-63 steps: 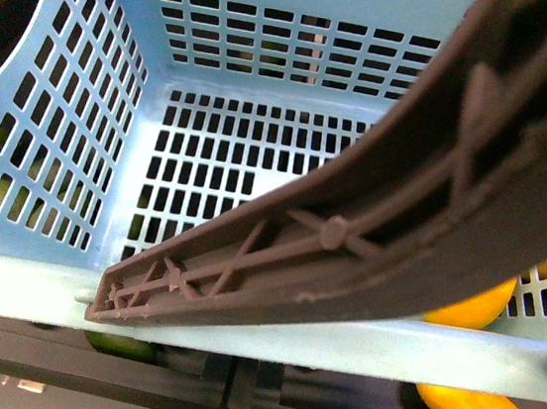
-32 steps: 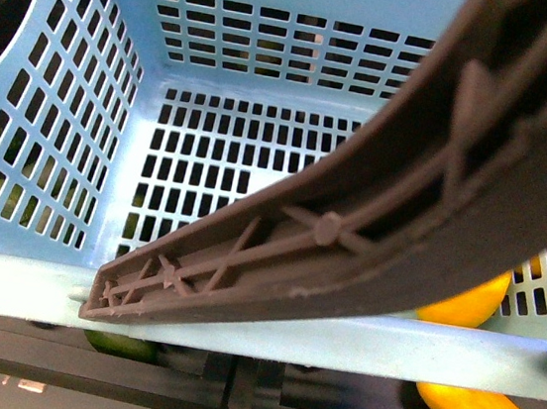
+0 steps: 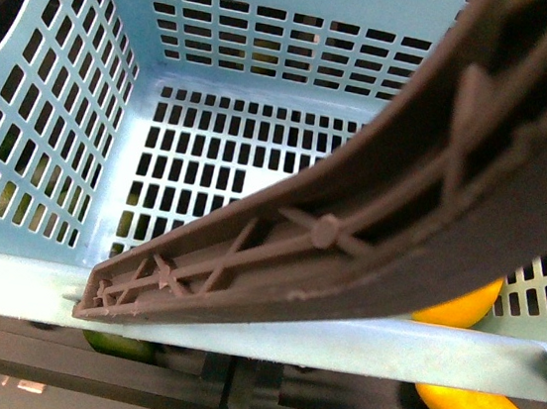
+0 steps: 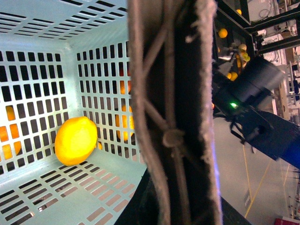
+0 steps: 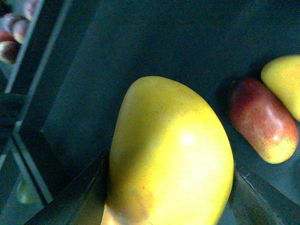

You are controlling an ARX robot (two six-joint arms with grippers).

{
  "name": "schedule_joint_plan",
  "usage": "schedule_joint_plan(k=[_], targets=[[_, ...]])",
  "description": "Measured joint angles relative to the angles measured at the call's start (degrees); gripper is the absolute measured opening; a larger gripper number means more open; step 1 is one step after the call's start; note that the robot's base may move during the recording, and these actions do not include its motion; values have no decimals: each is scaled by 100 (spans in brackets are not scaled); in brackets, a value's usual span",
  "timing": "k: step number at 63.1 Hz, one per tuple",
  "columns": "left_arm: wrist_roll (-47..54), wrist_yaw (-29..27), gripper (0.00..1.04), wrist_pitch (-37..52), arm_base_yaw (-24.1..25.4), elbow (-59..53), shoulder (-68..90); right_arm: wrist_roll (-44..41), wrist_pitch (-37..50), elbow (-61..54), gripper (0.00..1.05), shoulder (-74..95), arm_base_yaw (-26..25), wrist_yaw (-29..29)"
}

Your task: Pick lemon and mango into basket

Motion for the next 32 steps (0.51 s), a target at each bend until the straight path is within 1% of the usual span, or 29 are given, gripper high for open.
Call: schedule_joint_plan(k=[6,10,15,22,32], targets=[[-2,2,5,0,0,0,0,-192,-87,-225,60,-1032,125,-109],[-2,-2,5,0,0,0,0,-352,-33,-343,60,-1679,323,-85],[0,0,5,0,0,0,0,-468,57,-424,60,-2291,730,-70],[-2,4,5,0,0,0,0,-636,195,-459,60,-2487,1274,87],[0,-4,5,0,0,0,0,-850,439,-483,60,-2439,1829,249]])
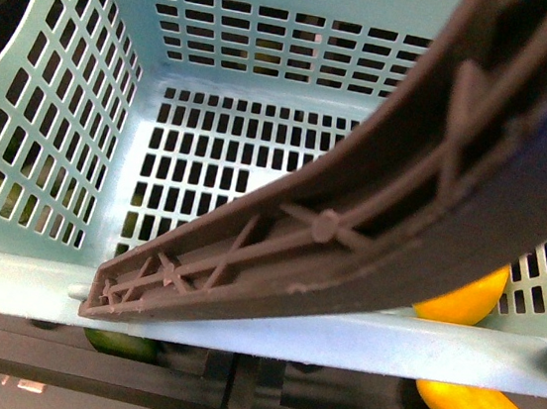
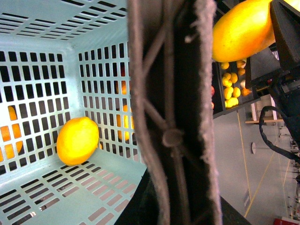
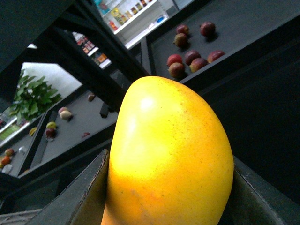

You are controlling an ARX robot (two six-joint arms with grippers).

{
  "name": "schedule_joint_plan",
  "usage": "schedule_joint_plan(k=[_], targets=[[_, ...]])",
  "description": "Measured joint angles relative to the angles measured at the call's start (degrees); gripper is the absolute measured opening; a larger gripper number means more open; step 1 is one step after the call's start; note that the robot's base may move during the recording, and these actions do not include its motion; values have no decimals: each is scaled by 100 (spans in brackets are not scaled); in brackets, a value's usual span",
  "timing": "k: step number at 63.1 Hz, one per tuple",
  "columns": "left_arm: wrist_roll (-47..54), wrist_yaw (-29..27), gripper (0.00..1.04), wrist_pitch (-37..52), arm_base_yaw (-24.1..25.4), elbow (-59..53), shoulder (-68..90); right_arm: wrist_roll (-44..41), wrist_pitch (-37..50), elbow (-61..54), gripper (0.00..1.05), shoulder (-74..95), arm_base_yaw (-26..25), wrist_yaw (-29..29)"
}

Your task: Pick lemon and mango into basket

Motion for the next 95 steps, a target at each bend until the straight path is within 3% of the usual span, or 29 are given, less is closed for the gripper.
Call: schedule_joint_plan(k=[25,35,54,65,77,87,95], targets=[[0,4,5,0,0,0,0,-529,361,-107,60,448,1224,295],[-4,4,5,0,0,0,0,-671,413,-271,60,546,1488,411],[-2,4,5,0,0,0,0,-772,485,-490,98,444,1561,688],[-52,24,5,-7,0,-2,15,-796,426,-721,96,55,1228,1080],[-33,-35,5,-7,0,0,15,-1110,400,-1165,96,-702,490,1749],[-42,9,5,-7,0,0,15,-2546,1274,-2197,73,-1521,-212,-44],[-44,20,5,-7,0,0,15,-3097,1161,-2962,56,-2334,-352,-229]])
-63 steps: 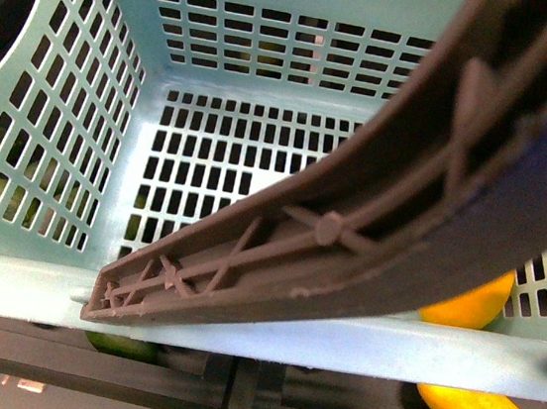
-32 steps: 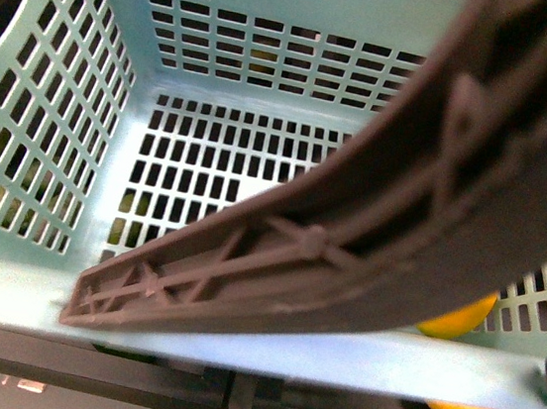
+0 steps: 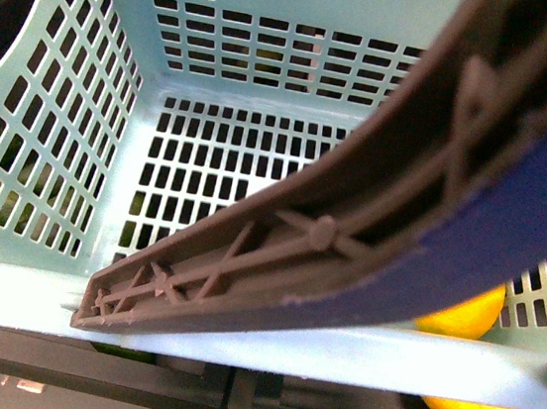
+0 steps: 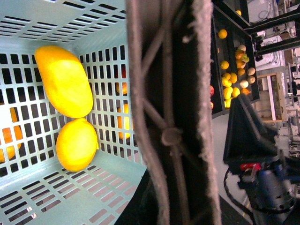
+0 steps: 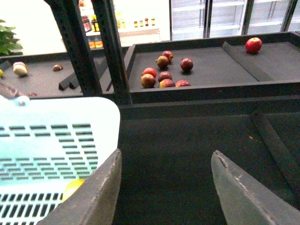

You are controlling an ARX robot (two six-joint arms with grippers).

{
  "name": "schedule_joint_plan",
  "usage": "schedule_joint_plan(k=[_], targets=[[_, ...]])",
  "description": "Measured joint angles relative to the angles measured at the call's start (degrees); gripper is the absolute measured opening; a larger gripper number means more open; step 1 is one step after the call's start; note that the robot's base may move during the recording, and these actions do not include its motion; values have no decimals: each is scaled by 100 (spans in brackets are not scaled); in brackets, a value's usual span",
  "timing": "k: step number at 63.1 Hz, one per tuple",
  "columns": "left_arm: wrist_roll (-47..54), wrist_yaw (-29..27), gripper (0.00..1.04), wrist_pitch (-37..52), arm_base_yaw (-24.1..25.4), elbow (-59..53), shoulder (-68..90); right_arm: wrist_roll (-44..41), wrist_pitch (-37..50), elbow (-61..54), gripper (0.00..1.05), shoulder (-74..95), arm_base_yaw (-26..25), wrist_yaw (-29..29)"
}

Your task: Pick lemon and mango into basket

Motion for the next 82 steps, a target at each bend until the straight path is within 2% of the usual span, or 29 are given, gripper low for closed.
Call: schedule_joint_plan(k=[8,12,20,53,82], targets=[[22,-20,5,0,0,0,0,-210,-92,-538,37,-634,-11,-20],[9,-15,5,0,0,0,0,-260,-160,-702,21,-887,-13,-17],[7,-22,5,0,0,0,0,-313,-273,-855,2,-1178,-13,-20],[11,-20,5,0,0,0,0,-348,-929,-1375,2,-2426,-13,-20],[7,-28,5,0,0,0,0,-348,-1665,-1381,2,-3237,-13,-20]])
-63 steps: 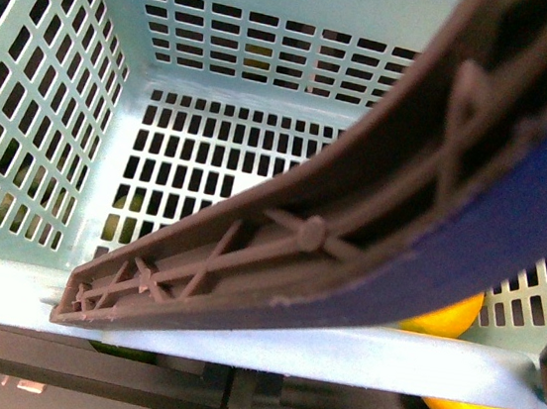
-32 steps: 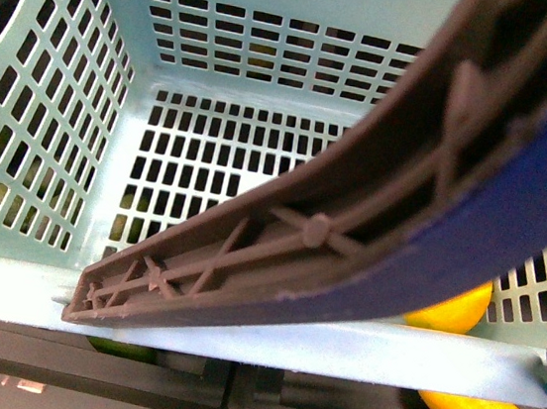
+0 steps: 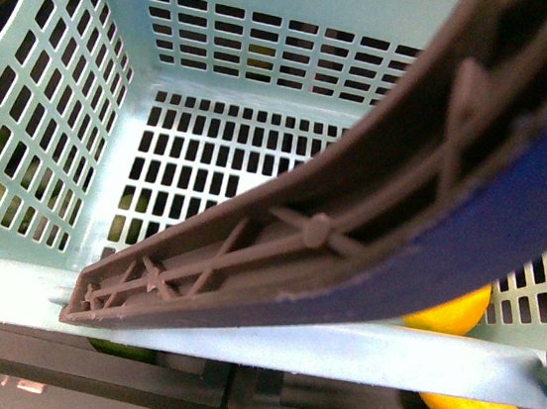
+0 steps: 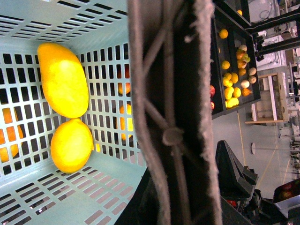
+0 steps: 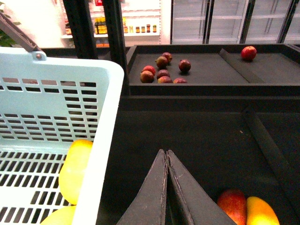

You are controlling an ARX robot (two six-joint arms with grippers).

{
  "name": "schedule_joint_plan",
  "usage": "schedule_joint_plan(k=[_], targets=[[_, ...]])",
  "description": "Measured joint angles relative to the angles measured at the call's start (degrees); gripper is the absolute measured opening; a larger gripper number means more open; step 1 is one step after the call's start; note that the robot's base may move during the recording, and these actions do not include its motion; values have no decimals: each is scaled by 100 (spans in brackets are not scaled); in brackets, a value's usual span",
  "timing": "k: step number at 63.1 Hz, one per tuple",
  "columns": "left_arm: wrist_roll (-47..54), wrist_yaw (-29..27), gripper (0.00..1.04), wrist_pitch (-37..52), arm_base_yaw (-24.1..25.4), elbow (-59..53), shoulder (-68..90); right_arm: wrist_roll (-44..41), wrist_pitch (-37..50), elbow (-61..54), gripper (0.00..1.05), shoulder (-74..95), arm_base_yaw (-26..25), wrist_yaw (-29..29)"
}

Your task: Pick lemon and mango into basket

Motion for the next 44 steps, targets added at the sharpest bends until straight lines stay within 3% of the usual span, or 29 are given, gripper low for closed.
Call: schedule_joint_plan(k=[11,17,44], targets=[[0,-2,5,0,0,0,0,0,-317,0,2,-308,0,0],[2,0,5,0,0,0,0,0,-1244,2,2,-1080,0,-4],[0,-4,5,0,0,0,0,0,-1329,2,2,-1292,0,-2]])
